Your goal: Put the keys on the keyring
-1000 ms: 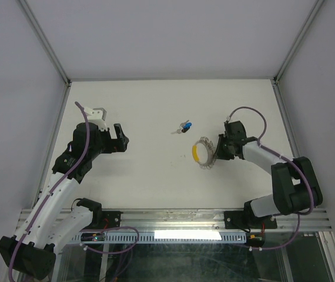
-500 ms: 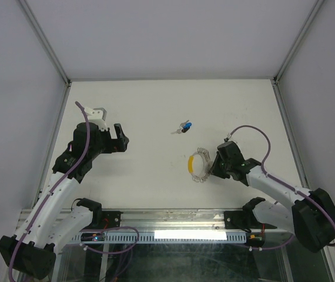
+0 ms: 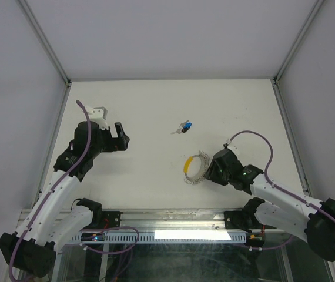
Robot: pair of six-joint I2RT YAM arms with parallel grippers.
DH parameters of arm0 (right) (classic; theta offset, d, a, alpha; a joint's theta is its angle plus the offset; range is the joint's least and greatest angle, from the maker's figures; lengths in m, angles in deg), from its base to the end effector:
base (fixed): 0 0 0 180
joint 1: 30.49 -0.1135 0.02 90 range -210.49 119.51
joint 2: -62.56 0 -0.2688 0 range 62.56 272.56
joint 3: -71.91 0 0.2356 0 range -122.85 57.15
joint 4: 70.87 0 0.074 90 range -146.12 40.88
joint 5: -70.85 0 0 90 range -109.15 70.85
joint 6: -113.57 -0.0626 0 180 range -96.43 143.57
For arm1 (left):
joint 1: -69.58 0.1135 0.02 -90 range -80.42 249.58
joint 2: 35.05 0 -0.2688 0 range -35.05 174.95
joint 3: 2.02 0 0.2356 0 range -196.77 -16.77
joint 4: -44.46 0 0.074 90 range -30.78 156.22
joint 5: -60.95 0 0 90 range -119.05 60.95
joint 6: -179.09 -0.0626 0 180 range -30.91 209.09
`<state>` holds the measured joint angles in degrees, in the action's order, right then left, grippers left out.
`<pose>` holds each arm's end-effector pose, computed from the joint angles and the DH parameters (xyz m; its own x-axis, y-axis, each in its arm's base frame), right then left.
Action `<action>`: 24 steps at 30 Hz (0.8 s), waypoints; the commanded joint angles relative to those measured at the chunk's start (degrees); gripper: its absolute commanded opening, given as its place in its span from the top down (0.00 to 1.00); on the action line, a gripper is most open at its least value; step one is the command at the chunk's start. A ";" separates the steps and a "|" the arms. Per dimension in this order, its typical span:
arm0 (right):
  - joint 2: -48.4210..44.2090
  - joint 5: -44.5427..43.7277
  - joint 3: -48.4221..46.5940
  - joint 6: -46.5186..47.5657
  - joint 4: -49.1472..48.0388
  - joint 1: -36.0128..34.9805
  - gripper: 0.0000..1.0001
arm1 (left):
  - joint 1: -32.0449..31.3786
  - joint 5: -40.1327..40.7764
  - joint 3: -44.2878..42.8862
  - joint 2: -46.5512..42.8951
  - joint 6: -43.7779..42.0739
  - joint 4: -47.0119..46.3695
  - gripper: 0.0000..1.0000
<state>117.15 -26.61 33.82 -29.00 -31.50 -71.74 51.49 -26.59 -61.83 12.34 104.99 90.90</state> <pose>0.1305 0.1037 0.1530 -0.8539 0.2984 -0.4264 0.1301 0.9157 0.3802 0.1732 -0.0537 0.2856 -0.5872 -0.0961 -0.8037 0.1201 0.9716 -0.2040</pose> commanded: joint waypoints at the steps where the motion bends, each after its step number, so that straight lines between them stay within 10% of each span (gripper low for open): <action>1: -3.13 -9.14 -7.19 4.39 6.52 -0.02 0.53 | -0.65 1.26 -0.51 0.92 1.67 -3.41 0.01; 24: 20.76 10.37 -28.00 34.41 -0.65 9.53 0.59 | -0.65 -0.77 0.78 0.64 -1.40 -3.21 0.01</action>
<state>134.83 -18.09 9.63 1.84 -28.42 -62.45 51.51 -25.34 -60.87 14.99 104.68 90.26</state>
